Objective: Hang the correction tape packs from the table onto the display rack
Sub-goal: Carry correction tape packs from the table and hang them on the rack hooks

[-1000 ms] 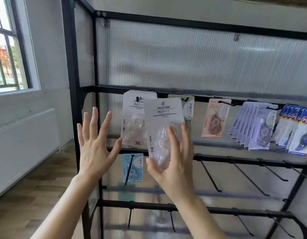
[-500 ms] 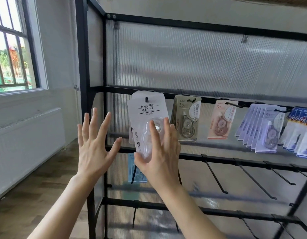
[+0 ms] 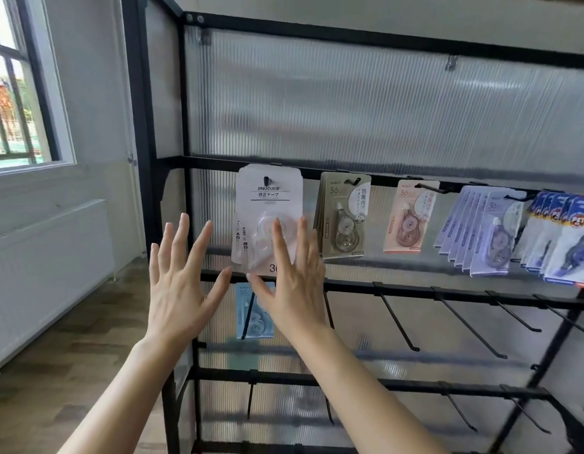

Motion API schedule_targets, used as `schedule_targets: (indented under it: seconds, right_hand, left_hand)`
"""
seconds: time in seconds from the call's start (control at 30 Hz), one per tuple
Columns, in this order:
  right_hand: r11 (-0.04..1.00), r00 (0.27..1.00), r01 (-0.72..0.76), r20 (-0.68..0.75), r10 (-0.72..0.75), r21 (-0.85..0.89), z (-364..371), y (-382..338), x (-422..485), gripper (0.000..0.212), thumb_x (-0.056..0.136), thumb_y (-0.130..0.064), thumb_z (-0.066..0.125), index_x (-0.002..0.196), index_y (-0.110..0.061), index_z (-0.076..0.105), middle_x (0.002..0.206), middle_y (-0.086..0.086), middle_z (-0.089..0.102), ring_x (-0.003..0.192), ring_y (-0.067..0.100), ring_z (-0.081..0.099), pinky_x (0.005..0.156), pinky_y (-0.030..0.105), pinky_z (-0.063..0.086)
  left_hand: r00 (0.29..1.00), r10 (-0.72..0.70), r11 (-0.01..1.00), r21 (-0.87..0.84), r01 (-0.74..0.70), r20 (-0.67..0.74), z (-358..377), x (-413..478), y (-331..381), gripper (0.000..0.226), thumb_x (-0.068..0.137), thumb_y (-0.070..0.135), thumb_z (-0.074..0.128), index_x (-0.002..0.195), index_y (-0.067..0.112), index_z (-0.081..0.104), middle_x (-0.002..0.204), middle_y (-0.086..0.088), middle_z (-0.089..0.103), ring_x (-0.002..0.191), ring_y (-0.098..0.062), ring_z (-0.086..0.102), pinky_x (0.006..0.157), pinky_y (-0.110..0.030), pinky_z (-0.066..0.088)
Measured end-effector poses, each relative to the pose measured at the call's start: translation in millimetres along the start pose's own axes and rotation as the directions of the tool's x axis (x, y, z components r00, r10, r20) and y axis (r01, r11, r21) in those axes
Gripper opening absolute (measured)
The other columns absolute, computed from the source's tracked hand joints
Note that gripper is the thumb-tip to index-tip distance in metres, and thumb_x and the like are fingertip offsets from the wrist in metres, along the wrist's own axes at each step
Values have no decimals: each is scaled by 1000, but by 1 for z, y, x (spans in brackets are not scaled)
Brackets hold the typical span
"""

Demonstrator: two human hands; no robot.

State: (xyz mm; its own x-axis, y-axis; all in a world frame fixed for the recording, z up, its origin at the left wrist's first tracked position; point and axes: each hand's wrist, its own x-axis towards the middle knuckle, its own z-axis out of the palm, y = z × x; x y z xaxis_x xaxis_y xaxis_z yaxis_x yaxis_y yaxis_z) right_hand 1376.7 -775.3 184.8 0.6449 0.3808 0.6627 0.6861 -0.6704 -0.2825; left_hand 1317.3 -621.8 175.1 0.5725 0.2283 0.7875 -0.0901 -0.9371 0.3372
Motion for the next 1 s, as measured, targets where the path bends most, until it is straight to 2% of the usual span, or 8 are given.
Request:
schedule_targets:
  seconds: [0.13,0.27,0.33,0.47,0.57,0.73,0.87,1.0]
  right_hand:
    - [998,998,-64,23,63,3,-9,15,-31,85,93,-50,48,141,-34,-20,150,2,-29,146,29,-7,116,45,5]
    - [992,989,-123,78,126,-36,-18,27,-63,81,92,-46,51,150,-29,-3,159,11,-10,146,31,-1,115,46,10]
    - [990,983,-135,123,138,-35,-22,32,-86,80,92,-45,52,151,-27,2,159,12,-6,146,33,-1,115,49,10]
    - [987,953,-160,258,161,-26,-29,47,-150,81,93,-43,53,150,-28,-2,159,12,-7,146,33,-5,116,48,5]
    - [983,926,-177,331,181,-42,-39,54,-200,78,93,-43,52,151,-27,3,159,12,-4,146,33,-1,116,47,6]
    - [977,870,-195,446,211,-82,-66,58,-294,77,92,-41,53,152,-24,8,159,15,3,145,34,7,116,49,12]
    - [981,779,-175,596,192,-87,-82,51,-354,77,93,-42,52,152,-26,4,159,12,0,146,31,2,116,48,10]
    - [992,695,-123,710,113,-38,-89,23,-399,75,94,-41,50,152,-30,4,159,10,-1,146,29,1,115,47,8]
  left_hand:
    - [999,-30,999,-11,30,42,6,-22,8,73,86,59,30,151,25,25,160,-5,7,148,-18,-4,119,-40,-1]
    - [992,-61,998,-5,62,107,17,-56,20,72,87,59,29,150,26,24,160,-7,8,148,-22,-1,118,-40,-1]
    - [985,-95,995,4,95,144,20,-75,32,73,87,61,28,151,27,21,160,-6,5,148,-22,-2,118,-39,-3]
    - [961,-155,988,17,155,229,24,-131,63,73,85,60,28,151,29,20,160,-8,6,148,-25,-2,117,-38,-5]
    - [938,-208,978,62,198,277,21,-180,91,74,84,60,29,151,28,20,160,-8,7,148,-26,0,117,-40,-4]
    - [860,-372,928,171,332,349,-2,-281,136,74,84,59,33,151,29,20,160,-7,7,148,-26,1,117,-42,-4]
    - [774,-511,859,258,442,374,-33,-356,158,70,90,52,45,151,30,18,161,-6,4,148,-25,-3,117,-41,-5]
    - [697,-625,778,351,522,350,-80,-417,172,72,90,45,54,151,31,18,161,-6,5,148,-26,-2,118,-44,-2]
